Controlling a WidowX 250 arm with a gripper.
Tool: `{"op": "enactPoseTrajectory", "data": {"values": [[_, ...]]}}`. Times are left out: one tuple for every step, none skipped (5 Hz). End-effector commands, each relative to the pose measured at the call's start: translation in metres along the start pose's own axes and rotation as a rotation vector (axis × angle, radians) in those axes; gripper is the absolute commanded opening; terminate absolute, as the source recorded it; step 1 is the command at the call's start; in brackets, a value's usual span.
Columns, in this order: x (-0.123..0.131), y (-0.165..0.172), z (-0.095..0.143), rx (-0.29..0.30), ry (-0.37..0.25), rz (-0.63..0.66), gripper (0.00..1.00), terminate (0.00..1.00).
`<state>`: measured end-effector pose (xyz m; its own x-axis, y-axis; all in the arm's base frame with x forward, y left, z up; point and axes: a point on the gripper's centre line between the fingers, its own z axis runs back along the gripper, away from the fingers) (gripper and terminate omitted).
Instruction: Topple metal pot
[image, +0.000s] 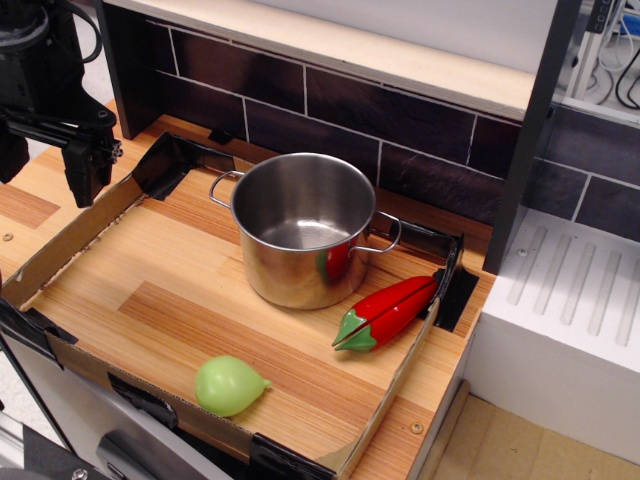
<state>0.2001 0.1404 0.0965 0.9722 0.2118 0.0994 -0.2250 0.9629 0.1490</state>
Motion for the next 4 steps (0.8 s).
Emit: {"op": "enactPoseTrajectory", "data": {"values": [[0.0,0.0,0.0,0.0,0.0,0.0,1.0,0.0],[0.012,-0.005,0.007,-0.002,-0.066,-0.169,1.0,0.0],[0.021,-0.014,0.015,-0.015,-0.048,-0.396,1.0,0.0],[0.033,-0.032,0.027,-0.039,-0.06,-0.603,1.0,0.0]]}}
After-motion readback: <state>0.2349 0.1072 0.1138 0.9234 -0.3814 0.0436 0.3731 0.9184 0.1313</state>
